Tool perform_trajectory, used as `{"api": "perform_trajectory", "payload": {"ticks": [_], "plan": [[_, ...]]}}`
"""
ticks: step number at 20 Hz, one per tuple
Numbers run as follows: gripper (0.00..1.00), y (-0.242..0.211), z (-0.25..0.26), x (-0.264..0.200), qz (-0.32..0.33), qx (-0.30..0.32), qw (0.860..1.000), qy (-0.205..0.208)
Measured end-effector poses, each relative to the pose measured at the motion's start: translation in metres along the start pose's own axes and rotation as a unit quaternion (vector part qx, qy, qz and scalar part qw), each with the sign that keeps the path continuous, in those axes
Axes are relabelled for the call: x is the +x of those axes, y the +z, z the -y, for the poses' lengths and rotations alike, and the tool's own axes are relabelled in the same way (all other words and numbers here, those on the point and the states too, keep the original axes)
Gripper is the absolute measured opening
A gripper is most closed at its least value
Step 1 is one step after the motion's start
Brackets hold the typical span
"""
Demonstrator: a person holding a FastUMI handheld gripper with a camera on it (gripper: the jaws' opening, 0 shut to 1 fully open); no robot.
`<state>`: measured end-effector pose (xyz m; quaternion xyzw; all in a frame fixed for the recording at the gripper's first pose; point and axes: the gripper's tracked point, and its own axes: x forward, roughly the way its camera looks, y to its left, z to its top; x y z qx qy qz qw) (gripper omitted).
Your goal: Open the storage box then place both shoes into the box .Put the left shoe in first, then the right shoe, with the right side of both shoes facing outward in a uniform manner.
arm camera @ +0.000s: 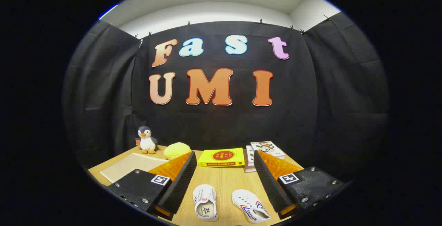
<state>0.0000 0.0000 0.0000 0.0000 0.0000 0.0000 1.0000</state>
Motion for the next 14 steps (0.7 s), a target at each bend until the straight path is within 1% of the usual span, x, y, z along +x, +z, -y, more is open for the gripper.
{"api": "perform_trajectory", "payload": {"ticks": [5, 14], "plan": [[0.99, -0.001, 0.000, 0.003, -0.008, -0.001, 1.000, 0.017], [0.99, -0.013, -0.015, 0.010, -0.027, 0.007, 0.997, 0.067]]}}
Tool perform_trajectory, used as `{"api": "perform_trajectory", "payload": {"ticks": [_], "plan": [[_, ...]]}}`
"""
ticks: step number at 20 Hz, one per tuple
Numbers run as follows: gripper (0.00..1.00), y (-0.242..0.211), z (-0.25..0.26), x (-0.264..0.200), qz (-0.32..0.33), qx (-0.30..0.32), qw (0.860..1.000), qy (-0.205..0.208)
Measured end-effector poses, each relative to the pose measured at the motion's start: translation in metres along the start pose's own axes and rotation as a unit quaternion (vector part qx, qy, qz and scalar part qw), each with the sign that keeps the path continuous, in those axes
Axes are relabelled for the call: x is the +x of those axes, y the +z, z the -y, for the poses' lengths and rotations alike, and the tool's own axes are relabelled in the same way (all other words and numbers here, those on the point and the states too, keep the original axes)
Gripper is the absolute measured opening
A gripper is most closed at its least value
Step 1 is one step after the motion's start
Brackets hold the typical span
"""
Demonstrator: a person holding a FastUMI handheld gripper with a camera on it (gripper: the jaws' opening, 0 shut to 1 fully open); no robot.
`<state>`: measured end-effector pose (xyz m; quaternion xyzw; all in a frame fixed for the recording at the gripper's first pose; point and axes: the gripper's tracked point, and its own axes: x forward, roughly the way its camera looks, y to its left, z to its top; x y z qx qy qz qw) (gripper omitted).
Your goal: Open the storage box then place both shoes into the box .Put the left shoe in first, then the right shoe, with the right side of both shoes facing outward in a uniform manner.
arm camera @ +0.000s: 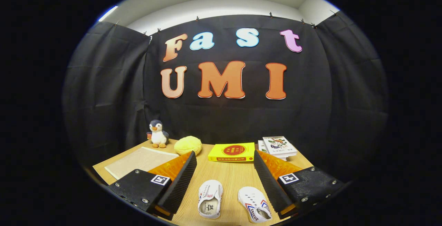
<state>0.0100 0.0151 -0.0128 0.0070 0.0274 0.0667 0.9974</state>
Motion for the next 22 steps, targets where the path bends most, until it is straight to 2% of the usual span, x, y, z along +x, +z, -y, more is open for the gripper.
{"api": "perform_trajectory", "payload": {"ticks": [6, 8, 10, 14, 17, 19, 22], "plan": [[0.99, -0.020, -0.008, 0.012, -0.027, 0.019, 0.999, 0.034], [0.99, -0.034, -0.026, 0.016, -0.048, 0.054, 0.995, 0.074], [0.99, -0.050, -0.044, 0.019, -0.079, 0.108, 0.984, 0.118], [0.98, -0.080, -0.066, 0.026, -0.140, 0.198, 0.955, 0.168], [0.98, -0.105, -0.083, 0.025, -0.196, 0.240, 0.928, 0.208], [0.98, -0.119, -0.093, 0.027, -0.229, 0.275, 0.904, 0.234], [0.98, -0.133, -0.108, 0.026, -0.271, 0.338, 0.861, 0.266]]}}
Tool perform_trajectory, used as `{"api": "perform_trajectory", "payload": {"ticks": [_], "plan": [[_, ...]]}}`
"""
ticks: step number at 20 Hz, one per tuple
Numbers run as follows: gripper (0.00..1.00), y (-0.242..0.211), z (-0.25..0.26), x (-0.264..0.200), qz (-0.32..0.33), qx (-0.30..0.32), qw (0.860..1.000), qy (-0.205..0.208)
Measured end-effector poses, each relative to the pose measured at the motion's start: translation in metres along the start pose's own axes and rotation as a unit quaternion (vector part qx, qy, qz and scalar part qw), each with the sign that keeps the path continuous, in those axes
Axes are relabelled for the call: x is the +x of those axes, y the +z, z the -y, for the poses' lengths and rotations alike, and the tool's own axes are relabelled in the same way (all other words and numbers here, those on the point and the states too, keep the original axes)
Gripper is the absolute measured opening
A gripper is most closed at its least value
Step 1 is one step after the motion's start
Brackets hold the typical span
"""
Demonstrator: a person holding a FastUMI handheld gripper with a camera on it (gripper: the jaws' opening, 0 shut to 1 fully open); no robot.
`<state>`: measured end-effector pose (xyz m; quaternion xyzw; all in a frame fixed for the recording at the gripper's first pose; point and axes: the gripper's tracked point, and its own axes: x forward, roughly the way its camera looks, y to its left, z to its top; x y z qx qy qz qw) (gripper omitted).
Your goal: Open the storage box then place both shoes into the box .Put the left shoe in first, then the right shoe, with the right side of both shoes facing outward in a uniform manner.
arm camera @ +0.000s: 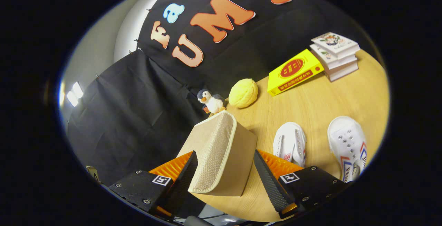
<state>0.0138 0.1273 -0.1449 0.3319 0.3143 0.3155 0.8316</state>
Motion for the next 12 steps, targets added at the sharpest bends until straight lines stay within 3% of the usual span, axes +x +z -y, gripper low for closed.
{"api": "perform_trajectory", "payload": {"ticks": [6, 12], "plan": [[0.98, -0.023, -0.013, 0.027, -0.061, 0.072, 0.993, 0.072], [0.98, -0.052, -0.021, 0.051, -0.133, 0.116, 0.978, 0.107]]}}
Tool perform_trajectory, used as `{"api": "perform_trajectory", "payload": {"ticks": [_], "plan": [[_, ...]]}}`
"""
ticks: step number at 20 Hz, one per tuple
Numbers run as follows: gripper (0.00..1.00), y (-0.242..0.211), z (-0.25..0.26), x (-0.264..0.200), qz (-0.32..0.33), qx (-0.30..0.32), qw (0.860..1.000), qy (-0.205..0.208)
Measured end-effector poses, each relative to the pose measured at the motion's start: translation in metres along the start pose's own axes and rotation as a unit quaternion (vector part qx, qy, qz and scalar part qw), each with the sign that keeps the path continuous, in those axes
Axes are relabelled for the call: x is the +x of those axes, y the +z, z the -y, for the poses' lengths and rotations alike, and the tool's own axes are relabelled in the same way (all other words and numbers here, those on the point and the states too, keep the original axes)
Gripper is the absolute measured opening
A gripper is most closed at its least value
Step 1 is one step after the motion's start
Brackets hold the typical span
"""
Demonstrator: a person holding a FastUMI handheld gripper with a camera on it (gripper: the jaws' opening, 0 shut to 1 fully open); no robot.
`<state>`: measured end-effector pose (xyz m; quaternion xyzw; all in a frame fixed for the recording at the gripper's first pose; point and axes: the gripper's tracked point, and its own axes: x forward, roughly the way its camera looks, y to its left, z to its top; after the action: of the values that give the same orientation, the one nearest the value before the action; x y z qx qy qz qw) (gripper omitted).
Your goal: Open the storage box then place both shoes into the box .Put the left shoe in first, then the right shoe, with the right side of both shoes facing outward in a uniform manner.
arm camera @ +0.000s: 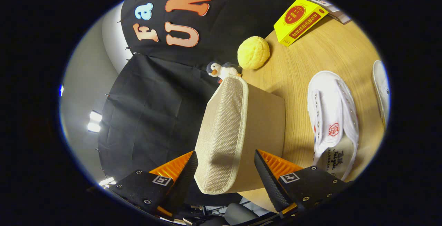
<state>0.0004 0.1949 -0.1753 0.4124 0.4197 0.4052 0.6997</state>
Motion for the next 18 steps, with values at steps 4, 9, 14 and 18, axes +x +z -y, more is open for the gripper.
{"api": "perform_trajectory", "payload": {"ticks": [4, 9, 14, 18], "plan": [[0.96, -0.005, -0.001, 0.009, -0.022, 0.023, 0.999, 0.010], [0.73, -0.001, -0.010, 0.004, -0.023, 0.040, 0.998, 0.034], [0.46, 0.016, -0.040, -0.015, 0.019, 0.029, 0.997, 0.075], [0.17, 0.022, -0.058, -0.020, 0.042, 0.009, 0.997, 0.067]]}}
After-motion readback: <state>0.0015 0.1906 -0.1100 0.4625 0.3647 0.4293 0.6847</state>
